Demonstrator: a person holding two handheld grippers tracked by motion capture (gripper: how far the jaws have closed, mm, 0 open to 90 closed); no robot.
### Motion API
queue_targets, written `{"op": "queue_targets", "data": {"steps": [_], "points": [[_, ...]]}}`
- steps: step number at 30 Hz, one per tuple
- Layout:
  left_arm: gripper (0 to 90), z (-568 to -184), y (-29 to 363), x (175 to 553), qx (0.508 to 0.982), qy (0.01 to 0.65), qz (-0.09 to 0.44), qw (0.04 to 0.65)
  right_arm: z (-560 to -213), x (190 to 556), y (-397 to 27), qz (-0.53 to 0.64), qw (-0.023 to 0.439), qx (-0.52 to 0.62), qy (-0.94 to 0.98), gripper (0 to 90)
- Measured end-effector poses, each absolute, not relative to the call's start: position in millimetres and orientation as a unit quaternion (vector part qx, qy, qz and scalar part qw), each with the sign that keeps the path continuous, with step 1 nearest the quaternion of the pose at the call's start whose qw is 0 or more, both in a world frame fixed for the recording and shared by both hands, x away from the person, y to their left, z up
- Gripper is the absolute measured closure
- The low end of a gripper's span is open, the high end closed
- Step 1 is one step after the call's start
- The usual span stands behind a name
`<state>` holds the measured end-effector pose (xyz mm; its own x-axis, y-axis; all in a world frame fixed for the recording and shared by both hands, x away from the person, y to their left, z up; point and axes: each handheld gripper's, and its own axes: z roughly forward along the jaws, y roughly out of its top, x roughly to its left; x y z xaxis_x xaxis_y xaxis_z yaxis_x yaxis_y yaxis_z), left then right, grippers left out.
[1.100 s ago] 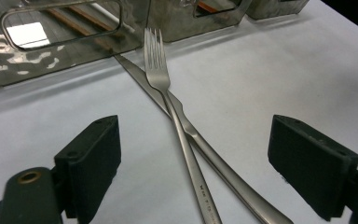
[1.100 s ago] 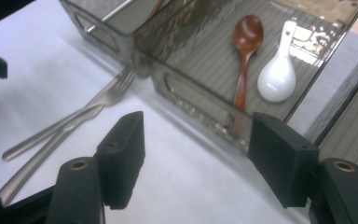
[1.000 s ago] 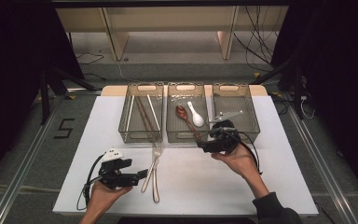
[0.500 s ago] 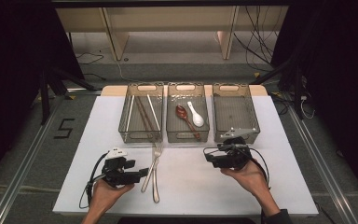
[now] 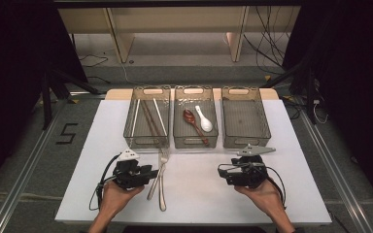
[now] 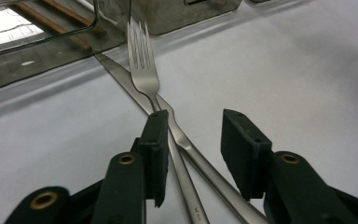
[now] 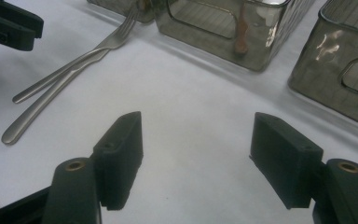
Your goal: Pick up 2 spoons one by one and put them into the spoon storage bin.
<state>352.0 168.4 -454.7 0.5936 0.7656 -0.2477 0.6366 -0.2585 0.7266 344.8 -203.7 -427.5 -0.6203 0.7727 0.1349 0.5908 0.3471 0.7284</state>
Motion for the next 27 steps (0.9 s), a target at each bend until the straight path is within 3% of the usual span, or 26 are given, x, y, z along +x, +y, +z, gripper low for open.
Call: {"op": "queue_targets", "data": {"steps": [15,27], "points": [[83.6,-456.1,156.0,365.1,0.803,0.428,0.084,0.406,-437.3,327.7,-217.7,0.401,0.112,0.426,0.803,30.9],[88.9,-459.1,146.4,372.2,0.814,0.415,0.086,0.396,-439.9,318.8,-224.5,0.408,0.115,0.432,0.796,29.8]]}}
